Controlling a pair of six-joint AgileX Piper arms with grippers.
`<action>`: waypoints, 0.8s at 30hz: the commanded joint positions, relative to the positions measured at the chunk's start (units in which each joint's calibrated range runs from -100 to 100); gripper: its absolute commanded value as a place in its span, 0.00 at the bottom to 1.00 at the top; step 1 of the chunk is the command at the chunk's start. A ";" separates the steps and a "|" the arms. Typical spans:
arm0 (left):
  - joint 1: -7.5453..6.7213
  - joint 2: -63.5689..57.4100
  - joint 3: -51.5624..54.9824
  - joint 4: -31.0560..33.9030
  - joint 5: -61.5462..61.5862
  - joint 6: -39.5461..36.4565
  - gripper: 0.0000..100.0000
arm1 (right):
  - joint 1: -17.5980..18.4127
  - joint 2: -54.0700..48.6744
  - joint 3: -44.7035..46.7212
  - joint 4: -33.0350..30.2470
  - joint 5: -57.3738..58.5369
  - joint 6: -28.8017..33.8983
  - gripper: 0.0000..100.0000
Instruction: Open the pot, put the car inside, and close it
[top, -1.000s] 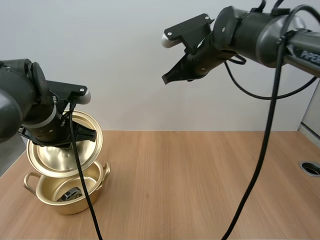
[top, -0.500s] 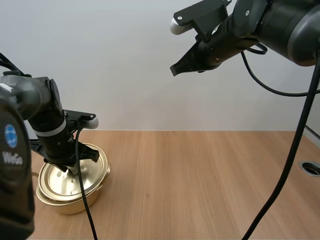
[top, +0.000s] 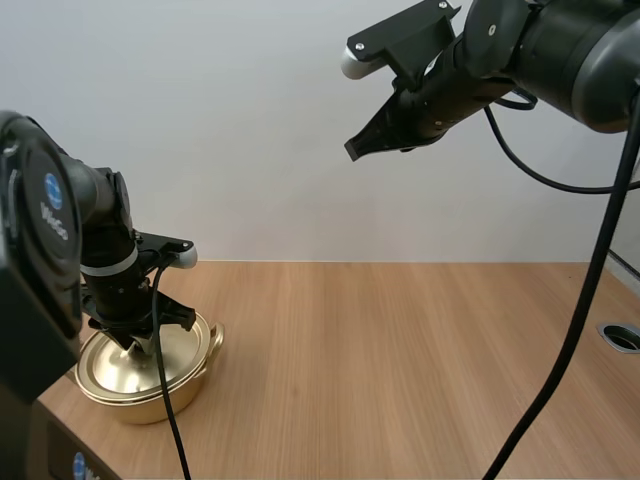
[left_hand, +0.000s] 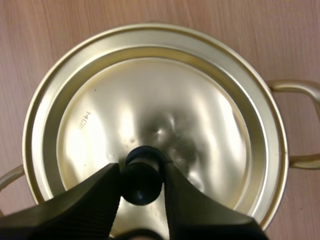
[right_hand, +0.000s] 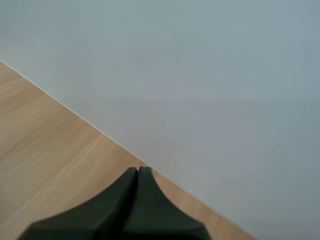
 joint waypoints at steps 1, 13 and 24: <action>-0.02 -0.13 -0.57 -0.23 0.00 0.88 1.00 | 0.00 -0.02 0.04 -1.28 0.13 0.25 0.00; -0.02 -23.54 -7.33 -28.82 -43.18 1.44 1.00 | 0.00 -1.33 0.04 -3.11 -3.79 0.25 0.00; -0.09 -58.92 -5.42 -55.08 -26.48 9.01 1.00 | 0.00 -11.68 11.71 1.03 -36.87 0.25 0.00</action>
